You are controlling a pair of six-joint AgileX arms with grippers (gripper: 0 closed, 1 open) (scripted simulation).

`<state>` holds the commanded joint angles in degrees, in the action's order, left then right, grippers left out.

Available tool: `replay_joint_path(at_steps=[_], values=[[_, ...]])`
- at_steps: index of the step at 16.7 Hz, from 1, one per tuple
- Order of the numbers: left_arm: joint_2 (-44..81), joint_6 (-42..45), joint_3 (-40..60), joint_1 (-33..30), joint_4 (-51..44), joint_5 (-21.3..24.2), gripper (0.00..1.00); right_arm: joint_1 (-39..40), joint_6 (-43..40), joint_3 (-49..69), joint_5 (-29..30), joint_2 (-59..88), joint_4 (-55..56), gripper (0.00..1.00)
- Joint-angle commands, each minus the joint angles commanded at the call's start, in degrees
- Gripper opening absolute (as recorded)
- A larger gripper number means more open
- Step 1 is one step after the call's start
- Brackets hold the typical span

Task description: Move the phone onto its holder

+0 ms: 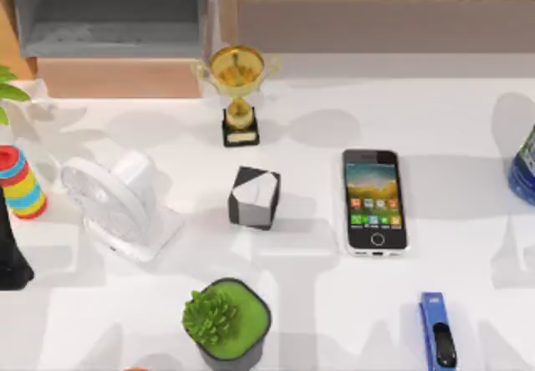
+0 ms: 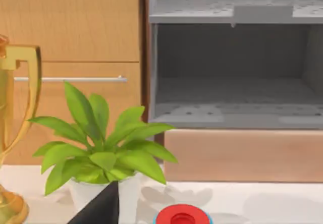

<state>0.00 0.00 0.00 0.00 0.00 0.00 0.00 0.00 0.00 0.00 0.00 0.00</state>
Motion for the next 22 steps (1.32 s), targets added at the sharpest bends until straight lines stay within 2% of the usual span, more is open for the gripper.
replay_joint_path(at_steps=[5, 9, 22], values=[[0.0, 0.0, 0.0, 0.0, 0.0, 0.0, 1.0, 1.0, 1.2, 3.4, 0.1, 3.5, -2.3, 1.0], [0.0, 0.0, 0.0, 0.0, 0.0, 0.0, 1.0, 4.7, 4.9, 15.7, 0.1, 16.7, -10.5, 1.0], [0.0, 0.0, 0.0, 0.0, 0.0, 0.0, 1.0, 22.2, 22.8, 78.4, -0.3, 96.0, -48.7, 1.0]])
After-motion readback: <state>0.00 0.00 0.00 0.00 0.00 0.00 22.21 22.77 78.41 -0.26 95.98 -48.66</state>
